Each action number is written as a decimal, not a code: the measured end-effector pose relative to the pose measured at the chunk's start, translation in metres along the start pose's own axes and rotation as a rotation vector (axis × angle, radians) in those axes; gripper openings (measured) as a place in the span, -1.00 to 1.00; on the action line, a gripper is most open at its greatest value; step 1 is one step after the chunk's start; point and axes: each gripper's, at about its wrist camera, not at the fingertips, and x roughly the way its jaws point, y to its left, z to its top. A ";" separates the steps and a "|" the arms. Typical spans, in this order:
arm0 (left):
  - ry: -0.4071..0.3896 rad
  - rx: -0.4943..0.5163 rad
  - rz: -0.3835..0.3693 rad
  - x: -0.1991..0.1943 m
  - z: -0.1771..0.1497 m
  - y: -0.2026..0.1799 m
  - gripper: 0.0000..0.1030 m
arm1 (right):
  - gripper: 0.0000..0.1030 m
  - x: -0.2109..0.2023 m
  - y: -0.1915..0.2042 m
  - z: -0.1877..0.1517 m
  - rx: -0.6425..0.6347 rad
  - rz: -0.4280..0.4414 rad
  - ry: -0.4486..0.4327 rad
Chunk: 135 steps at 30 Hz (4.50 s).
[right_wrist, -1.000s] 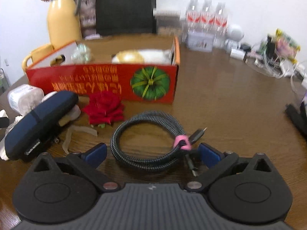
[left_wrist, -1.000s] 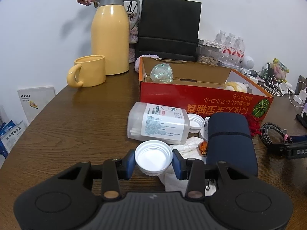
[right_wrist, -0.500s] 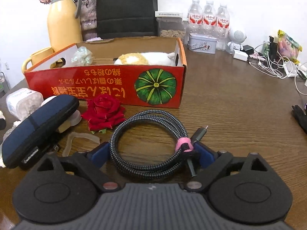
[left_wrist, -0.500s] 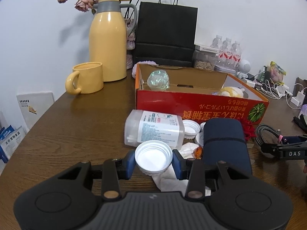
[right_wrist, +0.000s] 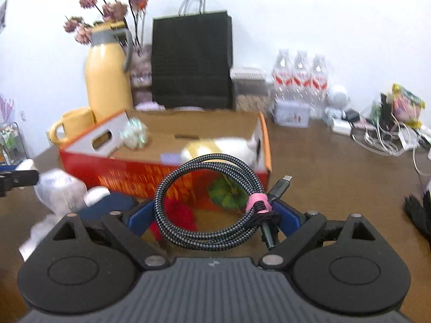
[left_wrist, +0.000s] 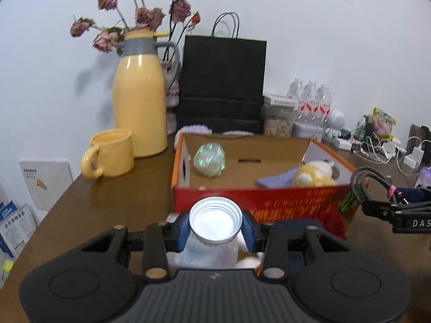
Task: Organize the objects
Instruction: 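Carry the cap and cable into the box and open both tools, then move both tools back from the box to the table, then grasp the white tissue with the left tool and lift it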
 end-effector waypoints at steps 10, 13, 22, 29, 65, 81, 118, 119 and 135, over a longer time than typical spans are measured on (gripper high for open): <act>-0.073 0.023 -0.033 0.027 0.044 -0.028 -0.25 | 0.82 0.022 0.022 0.040 -0.006 0.051 -0.075; -0.076 0.020 -0.028 0.041 0.054 -0.033 -0.25 | 0.82 0.034 0.027 0.049 -0.015 0.054 -0.083; -0.050 0.015 -0.006 0.090 0.075 -0.037 -0.25 | 0.82 0.074 0.030 0.065 -0.016 0.059 -0.072; -0.027 0.018 0.016 0.127 0.086 -0.037 -0.25 | 0.83 0.108 0.031 0.072 -0.033 0.050 -0.050; -0.083 -0.020 0.021 0.125 0.080 -0.023 1.00 | 1.00 0.111 0.017 0.065 -0.023 0.008 -0.043; -0.119 0.032 0.022 0.081 0.048 -0.029 1.00 | 1.00 0.071 0.022 0.026 -0.063 -0.018 -0.066; 0.101 0.024 0.114 0.001 -0.042 0.018 1.00 | 1.00 -0.007 0.048 -0.060 -0.080 0.000 0.087; 0.110 0.018 0.115 0.002 -0.045 0.020 1.00 | 1.00 -0.006 0.049 -0.061 -0.083 0.004 0.093; 0.194 -0.025 0.041 0.027 -0.065 0.023 1.00 | -0.53 0.018 0.064 -0.059 -0.097 0.115 0.147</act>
